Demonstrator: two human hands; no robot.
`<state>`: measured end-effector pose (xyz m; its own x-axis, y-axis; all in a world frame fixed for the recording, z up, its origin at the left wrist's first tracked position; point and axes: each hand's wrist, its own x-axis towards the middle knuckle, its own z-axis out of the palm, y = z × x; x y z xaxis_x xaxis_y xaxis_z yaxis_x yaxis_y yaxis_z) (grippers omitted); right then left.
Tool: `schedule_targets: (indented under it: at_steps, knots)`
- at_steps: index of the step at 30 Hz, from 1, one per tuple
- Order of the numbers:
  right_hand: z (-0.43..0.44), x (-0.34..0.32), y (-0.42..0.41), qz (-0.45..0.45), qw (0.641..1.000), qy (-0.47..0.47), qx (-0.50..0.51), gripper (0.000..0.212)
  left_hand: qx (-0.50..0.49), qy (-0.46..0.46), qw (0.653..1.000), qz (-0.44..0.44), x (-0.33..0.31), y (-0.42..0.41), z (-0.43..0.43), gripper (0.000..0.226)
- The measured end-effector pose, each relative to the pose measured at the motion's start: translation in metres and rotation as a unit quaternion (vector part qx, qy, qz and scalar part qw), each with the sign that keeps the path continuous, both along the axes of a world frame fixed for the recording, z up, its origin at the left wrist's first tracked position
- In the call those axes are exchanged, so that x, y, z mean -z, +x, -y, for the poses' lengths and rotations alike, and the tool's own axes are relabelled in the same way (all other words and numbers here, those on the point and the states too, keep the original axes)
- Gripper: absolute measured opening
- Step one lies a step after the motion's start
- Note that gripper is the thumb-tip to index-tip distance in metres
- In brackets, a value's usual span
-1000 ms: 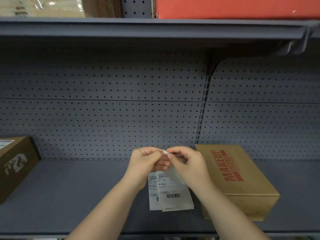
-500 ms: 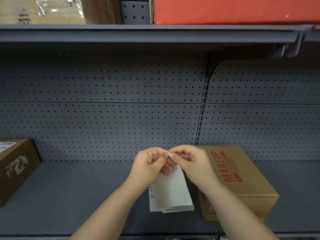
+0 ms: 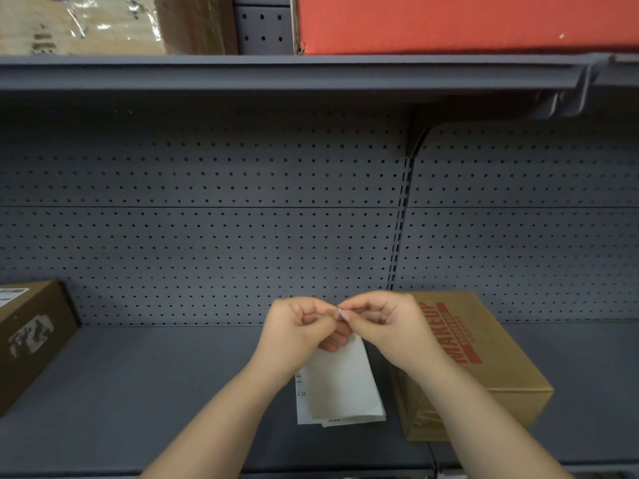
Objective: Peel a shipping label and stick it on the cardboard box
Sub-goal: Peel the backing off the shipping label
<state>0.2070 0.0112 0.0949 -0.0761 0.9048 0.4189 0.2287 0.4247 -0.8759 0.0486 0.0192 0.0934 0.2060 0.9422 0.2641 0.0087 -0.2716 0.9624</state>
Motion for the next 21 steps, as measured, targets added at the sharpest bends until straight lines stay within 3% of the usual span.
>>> schedule_targets:
  at_steps: [14, 21]
  knots:
    - [-0.0019, 0.0, -0.0026, 0.082, 0.996, 0.008, 0.028, 0.015, -0.027, 0.016, 0.999, -0.038, -0.0009, 0.0004, -0.0031, 0.02]
    - [-0.0029, -0.0058, -0.0034, 0.063, 0.998, 0.016, 0.024, 0.022, -0.046, 0.031, 0.998, -0.04, 0.0018, 0.0025, -0.0076, 0.015]
